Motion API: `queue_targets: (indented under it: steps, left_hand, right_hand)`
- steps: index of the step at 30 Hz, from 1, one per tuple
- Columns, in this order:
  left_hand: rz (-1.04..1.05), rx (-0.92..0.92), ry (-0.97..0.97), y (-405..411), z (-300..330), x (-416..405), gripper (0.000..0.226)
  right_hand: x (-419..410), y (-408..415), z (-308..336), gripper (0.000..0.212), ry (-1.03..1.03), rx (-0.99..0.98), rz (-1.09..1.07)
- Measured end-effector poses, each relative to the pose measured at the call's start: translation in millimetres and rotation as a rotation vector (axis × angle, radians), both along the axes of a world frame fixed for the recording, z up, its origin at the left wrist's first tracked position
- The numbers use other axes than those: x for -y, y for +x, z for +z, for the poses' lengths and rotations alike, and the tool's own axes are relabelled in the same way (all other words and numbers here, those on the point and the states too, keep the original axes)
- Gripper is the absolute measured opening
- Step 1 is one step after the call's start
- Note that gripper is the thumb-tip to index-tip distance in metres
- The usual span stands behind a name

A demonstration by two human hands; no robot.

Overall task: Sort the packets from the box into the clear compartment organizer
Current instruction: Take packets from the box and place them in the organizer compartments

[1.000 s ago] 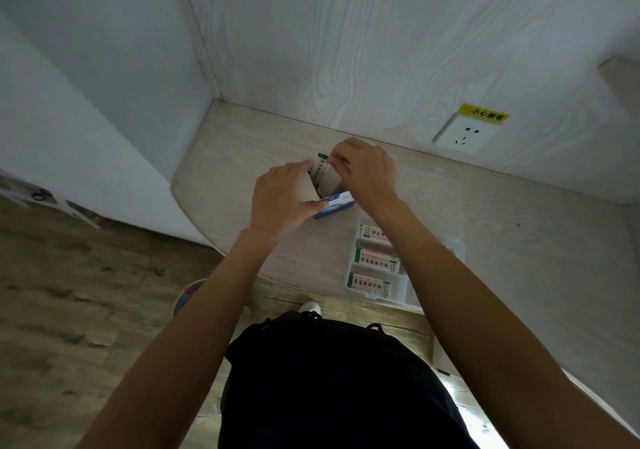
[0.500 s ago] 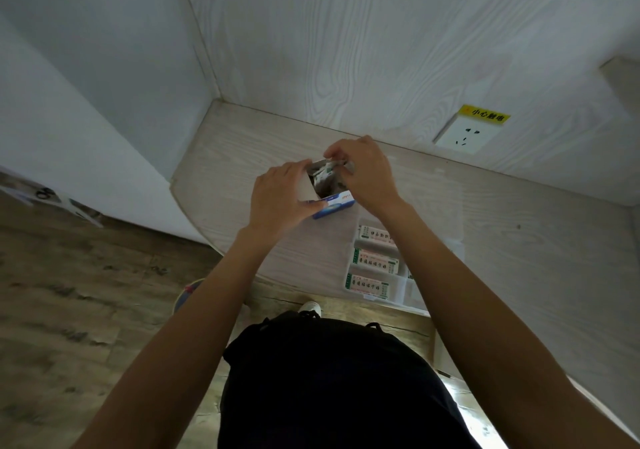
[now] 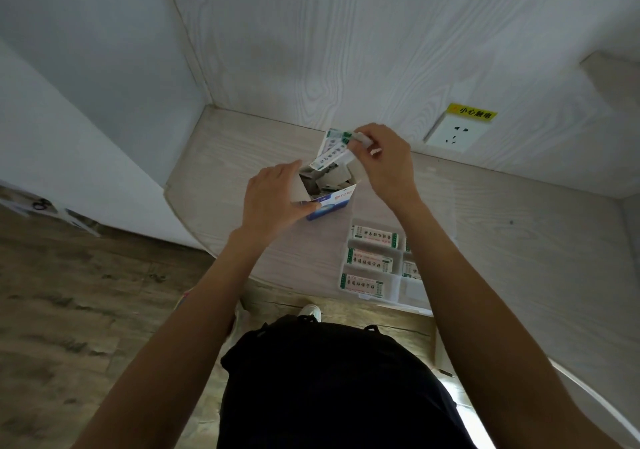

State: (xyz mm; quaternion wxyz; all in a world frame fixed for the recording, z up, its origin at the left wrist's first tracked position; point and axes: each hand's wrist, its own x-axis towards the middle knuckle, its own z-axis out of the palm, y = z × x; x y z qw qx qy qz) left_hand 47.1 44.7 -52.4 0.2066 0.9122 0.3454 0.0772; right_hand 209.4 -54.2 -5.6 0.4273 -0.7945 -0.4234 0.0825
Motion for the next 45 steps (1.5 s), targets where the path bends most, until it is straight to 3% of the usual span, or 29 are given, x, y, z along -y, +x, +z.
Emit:
queue_targets:
  steps: [3,6,8,12,16,21,27,30,34,37,45]
  left_hand:
    - [0.014,0.078,-0.033,1,8,2,0.088]
    - [0.048,0.34,-0.149,6,33,9,0.068]
    - [0.019,0.411,-0.265,17,57,17,0.058]
    - [-0.155,0.332,-0.536,38,80,28,0.043]
    - [-0.31,0.28,-0.589,51,72,50,0.028]
    - [-0.157,0.358,-0.986,67,52,87,0.026]
    - [-0.038,0.325,-1.072,52,23,110,0.013]
    - [0.018,0.295,-1.086,41,11,123,0.01]
    - [0.052,0.237,-1.121,33,4,136,0.016]
    - [0.044,0.227,-1.124,30,7,145,0.011]
    - [0.159,0.219,-1.117,28,6,152,0.022]
  right_hand:
    - [8,5,1,0.004,0.064,-0.253,-0.117]
    - [21,5,8,0.005,0.13,-0.456,-0.168]
    - [32,1,14,0.004,0.124,-0.515,-0.141]
    - [56,-7,22,0.007,0.08,-0.549,-0.097]
    - [86,-10,27,0.004,0.092,-0.571,-0.15]
    - [129,-9,21,0.006,0.183,-0.688,-0.354]
    - [186,-6,-1,0.014,0.214,-0.72,-0.48]
    - [213,-2,-22,0.004,0.049,-0.608,-0.479]
    - [228,5,-42,0.032,-0.195,-0.464,-0.4]
    - [220,10,-48,0.03,-0.302,-0.327,-0.308]
    - [203,13,-65,0.025,-0.37,-0.204,-0.199]
